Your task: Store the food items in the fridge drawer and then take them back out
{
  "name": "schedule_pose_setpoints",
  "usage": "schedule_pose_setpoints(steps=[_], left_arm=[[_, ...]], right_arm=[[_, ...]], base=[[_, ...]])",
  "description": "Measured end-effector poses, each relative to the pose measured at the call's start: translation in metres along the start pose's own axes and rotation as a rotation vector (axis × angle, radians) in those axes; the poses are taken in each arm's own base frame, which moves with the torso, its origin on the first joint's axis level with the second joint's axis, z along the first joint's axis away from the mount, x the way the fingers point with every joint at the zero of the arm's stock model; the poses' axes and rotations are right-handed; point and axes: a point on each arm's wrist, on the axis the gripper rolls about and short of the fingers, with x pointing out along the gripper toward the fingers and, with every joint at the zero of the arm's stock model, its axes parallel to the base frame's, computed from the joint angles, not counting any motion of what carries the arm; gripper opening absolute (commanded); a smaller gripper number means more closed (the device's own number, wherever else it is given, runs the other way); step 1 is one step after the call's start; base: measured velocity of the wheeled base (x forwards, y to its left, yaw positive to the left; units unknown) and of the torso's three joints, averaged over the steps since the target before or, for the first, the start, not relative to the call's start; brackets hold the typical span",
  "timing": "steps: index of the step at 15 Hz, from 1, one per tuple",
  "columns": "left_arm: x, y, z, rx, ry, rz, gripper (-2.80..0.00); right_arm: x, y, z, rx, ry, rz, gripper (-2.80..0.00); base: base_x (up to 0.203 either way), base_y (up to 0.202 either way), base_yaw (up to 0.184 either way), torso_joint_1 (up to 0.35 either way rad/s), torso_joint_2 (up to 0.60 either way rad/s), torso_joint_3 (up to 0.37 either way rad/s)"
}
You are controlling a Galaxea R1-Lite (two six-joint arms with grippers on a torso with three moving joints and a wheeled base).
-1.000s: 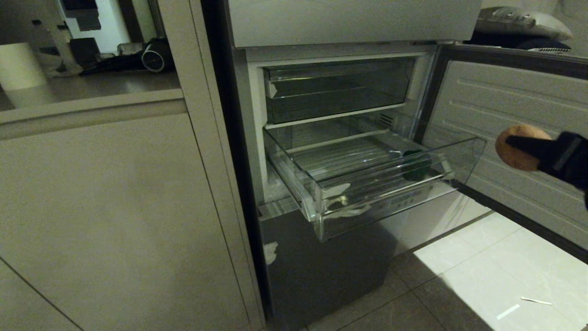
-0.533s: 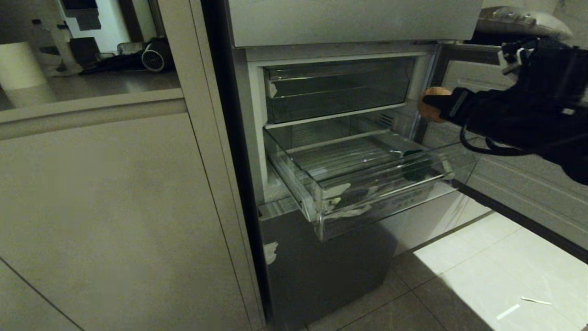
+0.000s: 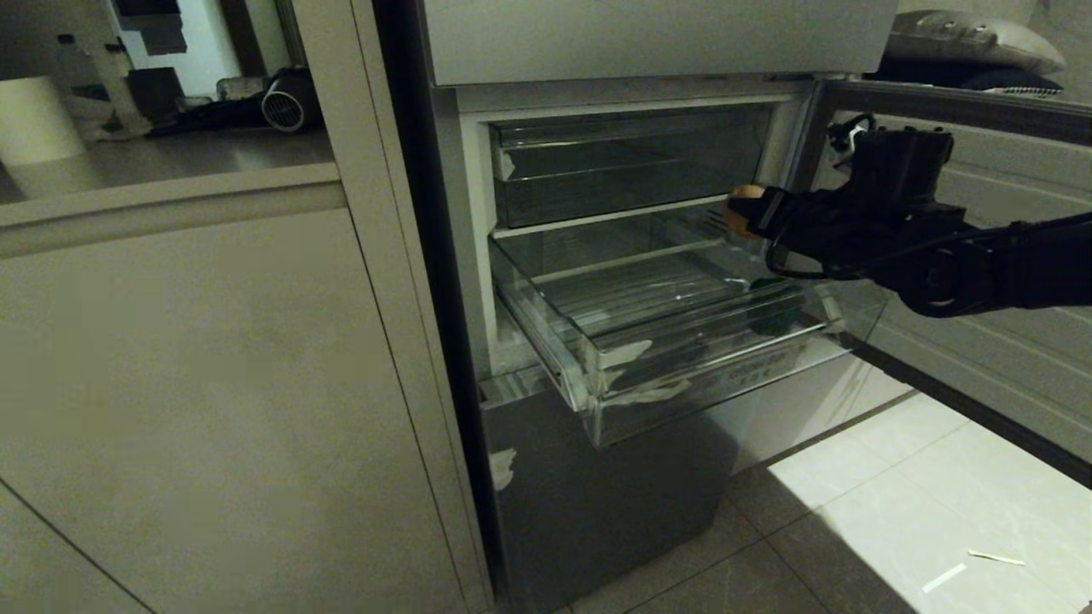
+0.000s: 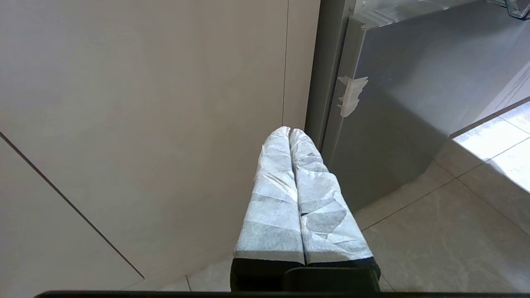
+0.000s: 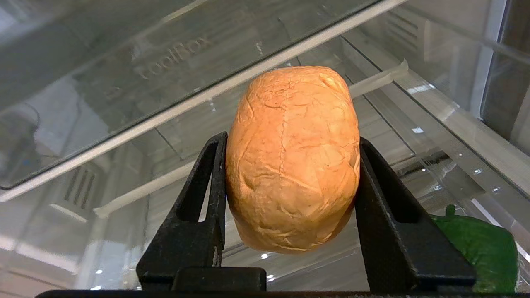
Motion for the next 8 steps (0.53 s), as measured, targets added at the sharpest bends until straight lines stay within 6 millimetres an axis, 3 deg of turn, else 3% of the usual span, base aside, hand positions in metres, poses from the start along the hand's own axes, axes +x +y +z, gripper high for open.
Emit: schedule_pose_setpoints(steps=[6, 7, 8], left_arm=[[0.0000, 0.0000, -0.0001, 0.000, 0.000, 0.000, -2.80], [0.0000, 0.0000, -0.0001, 0.000, 0.000, 0.000, -2.80], [0.0000, 0.0000, 0.0000, 0.000, 0.000, 0.000, -2.80]], right_arm=[[-0.0047, 0.0017, 0.0051, -0.008, -0.005, -0.002, -2.80], [-0.0060, 0.0023, 0.0064, -0.008, -0.001, -0.004, 0.00], [-0.0067, 0.0030, 0.0070, -0.008, 0.001, -0.004, 0.00]], base=[[0.000, 0.000, 0.000, 0.000, 0.00, 0.000], [0.000, 0.000, 0.000, 0.000, 0.00, 0.000], [0.000, 0.000, 0.000, 0.000, 0.00, 0.000]])
